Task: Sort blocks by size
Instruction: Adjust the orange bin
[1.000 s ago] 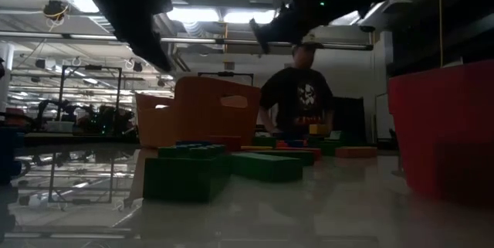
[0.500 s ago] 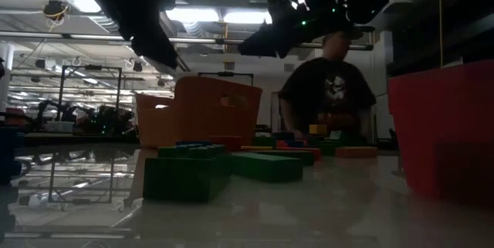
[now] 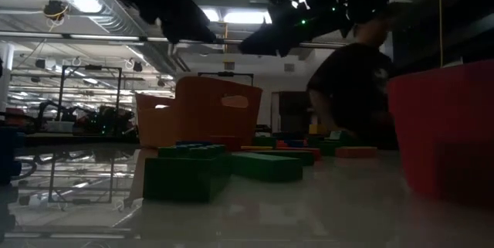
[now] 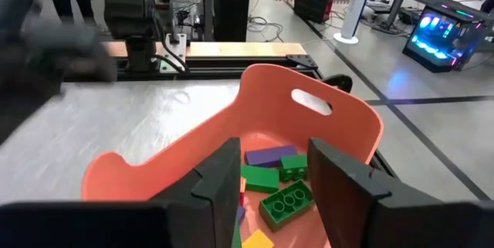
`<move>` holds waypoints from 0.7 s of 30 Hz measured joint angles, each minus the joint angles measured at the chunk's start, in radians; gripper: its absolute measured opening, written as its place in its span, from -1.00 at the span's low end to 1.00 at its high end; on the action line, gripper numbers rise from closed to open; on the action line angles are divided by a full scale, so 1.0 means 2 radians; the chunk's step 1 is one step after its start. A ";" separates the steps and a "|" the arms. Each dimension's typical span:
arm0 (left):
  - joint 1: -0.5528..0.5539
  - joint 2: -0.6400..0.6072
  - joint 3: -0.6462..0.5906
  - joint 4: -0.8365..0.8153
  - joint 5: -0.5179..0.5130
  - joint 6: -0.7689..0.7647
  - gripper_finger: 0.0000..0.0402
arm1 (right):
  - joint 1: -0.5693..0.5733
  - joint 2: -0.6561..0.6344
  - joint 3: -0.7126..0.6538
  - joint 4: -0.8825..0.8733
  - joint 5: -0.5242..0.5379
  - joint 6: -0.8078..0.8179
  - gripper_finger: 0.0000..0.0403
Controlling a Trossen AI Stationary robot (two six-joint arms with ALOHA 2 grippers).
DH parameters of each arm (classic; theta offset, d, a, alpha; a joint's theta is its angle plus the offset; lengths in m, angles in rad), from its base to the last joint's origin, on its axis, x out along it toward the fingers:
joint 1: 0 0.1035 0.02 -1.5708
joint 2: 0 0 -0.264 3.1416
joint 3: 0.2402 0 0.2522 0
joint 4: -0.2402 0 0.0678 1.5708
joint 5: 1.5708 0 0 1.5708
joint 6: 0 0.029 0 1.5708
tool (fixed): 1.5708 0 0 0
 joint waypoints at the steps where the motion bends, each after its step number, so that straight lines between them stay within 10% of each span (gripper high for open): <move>1: -0.005 0.016 0.000 0.012 0.000 0.003 0.08 | 0.000 -0.004 0.000 -0.007 0.000 0.000 -0.26; 21: -0.025 0.160 0.001 0.073 -0.001 -0.051 0.08 | 0.000 -0.069 0.000 -0.191 0.044 -0.015 -0.26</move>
